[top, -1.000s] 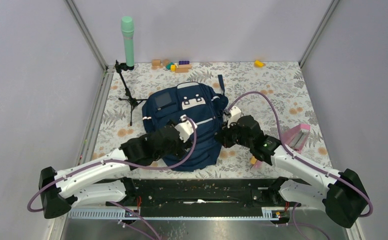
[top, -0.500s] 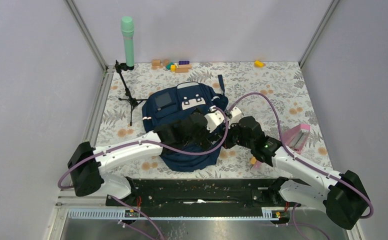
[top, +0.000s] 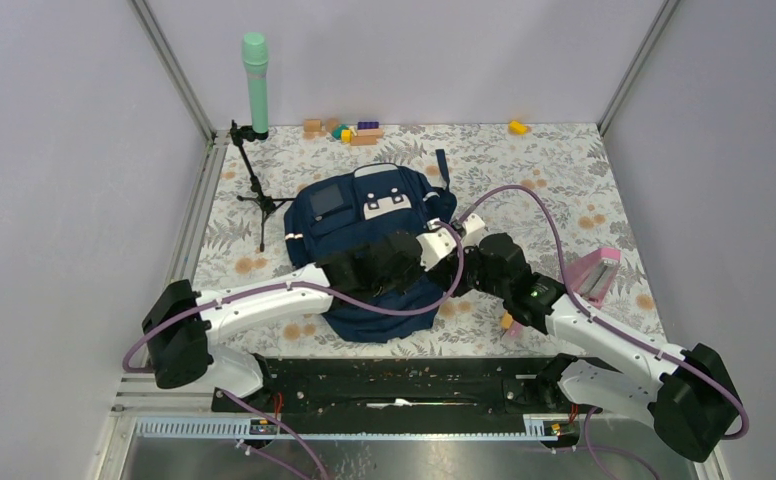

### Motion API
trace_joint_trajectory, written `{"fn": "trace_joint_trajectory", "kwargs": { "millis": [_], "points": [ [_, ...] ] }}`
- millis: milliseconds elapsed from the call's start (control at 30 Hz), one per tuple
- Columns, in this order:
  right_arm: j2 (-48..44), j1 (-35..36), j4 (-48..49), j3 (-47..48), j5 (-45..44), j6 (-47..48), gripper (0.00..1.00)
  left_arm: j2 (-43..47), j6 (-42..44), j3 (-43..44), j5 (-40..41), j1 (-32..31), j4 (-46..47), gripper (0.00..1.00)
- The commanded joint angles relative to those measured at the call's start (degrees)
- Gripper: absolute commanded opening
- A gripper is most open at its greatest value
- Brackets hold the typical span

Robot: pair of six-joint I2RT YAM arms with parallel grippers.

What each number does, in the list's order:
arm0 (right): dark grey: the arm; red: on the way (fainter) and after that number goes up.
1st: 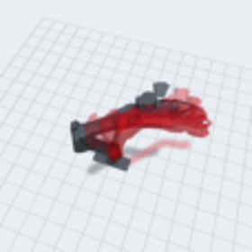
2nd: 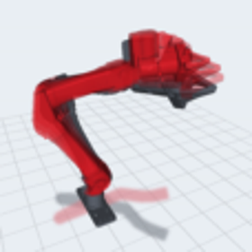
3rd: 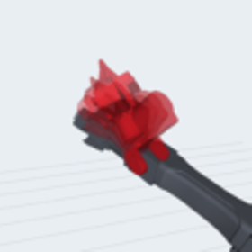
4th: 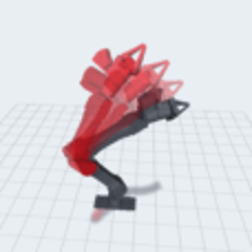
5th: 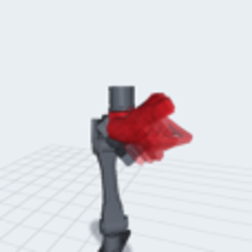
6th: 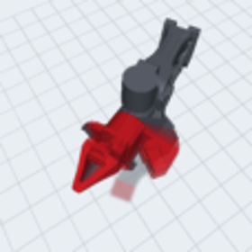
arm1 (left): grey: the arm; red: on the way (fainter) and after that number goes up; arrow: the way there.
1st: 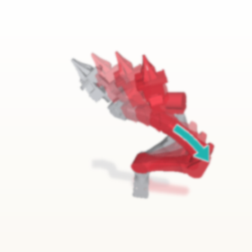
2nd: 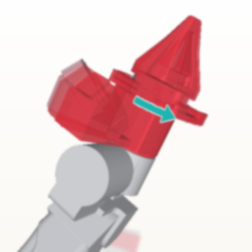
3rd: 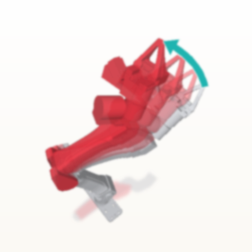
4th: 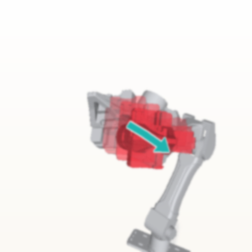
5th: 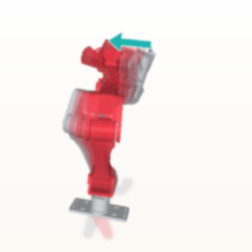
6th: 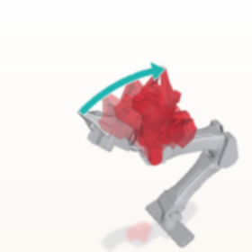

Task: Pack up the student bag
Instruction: Zip the student bag at the center of the board.

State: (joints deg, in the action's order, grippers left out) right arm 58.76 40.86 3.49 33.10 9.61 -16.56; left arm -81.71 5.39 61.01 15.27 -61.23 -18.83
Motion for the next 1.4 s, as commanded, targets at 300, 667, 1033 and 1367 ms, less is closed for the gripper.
{"fn": "trace_joint_trajectory", "kwargs": {
  "millis": [300, 667, 1033, 1367],
  "points": [
    [-1.72, -0.29, -9.16, 5.09, -9.23, 2.09, 0.0, 5.87, 3.05, -3.31, 1.38, -0.29, -3.67, 0.0],
    [1.55, -0.28, -9.27, 7.4, -9.34, 2.67, 0.0, 15.43, 3.29, -9.01, 1.42, -0.48, -8.73, 0.0],
    [6.91, -1.41, -11.04, 11.99, -8.93, 5.71, 0.0, 23.21, 1.83, -12.31, 4.83, -0.75, -12.51, 0.0],
    [14.01, -5.64, -13.25, 17.62, -3.86, 9.94, 0.0, 28.05, 3.23, -13.76, 2.6, -1.87, -12.46, 0.0]
  ]
}}
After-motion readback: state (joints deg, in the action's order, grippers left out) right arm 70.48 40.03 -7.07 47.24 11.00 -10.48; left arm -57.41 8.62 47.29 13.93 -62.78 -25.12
